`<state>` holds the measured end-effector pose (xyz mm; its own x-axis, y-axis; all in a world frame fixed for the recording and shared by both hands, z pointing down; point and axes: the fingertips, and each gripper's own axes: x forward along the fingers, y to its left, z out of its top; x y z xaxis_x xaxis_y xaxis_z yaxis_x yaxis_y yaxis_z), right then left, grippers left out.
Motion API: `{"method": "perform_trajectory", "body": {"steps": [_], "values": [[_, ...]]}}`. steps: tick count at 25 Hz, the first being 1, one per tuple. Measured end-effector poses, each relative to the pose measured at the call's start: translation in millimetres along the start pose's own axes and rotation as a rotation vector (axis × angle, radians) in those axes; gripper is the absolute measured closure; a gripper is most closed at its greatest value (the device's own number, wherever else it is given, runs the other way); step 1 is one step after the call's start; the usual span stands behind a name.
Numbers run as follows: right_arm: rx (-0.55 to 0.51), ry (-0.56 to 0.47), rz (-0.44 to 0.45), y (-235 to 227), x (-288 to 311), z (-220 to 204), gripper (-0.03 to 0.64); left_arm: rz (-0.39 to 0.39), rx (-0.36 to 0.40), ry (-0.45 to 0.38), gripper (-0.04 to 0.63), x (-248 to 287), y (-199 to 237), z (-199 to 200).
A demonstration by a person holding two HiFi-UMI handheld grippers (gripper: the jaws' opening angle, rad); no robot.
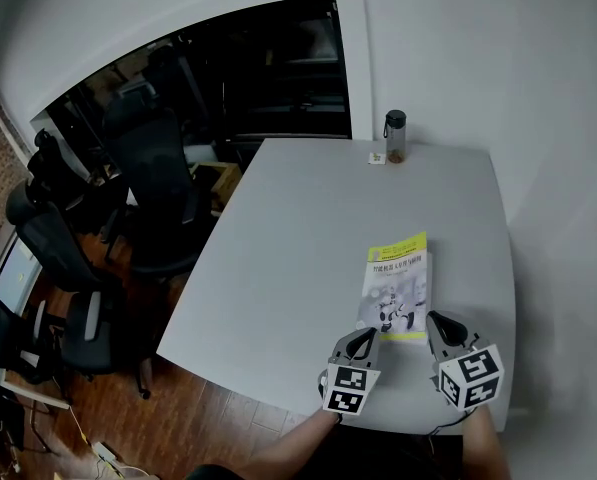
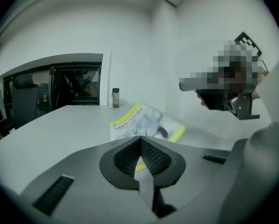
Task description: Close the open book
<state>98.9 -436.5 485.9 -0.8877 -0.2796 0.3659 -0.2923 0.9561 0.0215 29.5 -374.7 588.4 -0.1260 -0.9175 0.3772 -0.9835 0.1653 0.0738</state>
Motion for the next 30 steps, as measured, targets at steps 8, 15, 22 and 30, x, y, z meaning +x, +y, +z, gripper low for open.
{"method": "perform_trajectory", "body": {"steps": [8,15,22,30], "values": [[0.009,-0.052,0.003,-3.2,6.1,18.2,0.612,-0.032,-0.010,-0.041,0.591,-9.3,7.2,51.9],[-0.003,-0.114,0.011,1.8,8.7,42.2,0.612,-0.073,-0.004,-0.098,0.591,-21.5,7.0,103.2],[-0.021,-0.195,0.016,4.6,0.4,73.3,0.612,-0.093,0.034,-0.156,0.591,-41.2,0.3,148.9],[-0.037,-0.300,0.067,-5.2,-34.4,98.9,0.612,-0.068,0.024,-0.177,0.591,-60.0,-25.3,174.9]]}}
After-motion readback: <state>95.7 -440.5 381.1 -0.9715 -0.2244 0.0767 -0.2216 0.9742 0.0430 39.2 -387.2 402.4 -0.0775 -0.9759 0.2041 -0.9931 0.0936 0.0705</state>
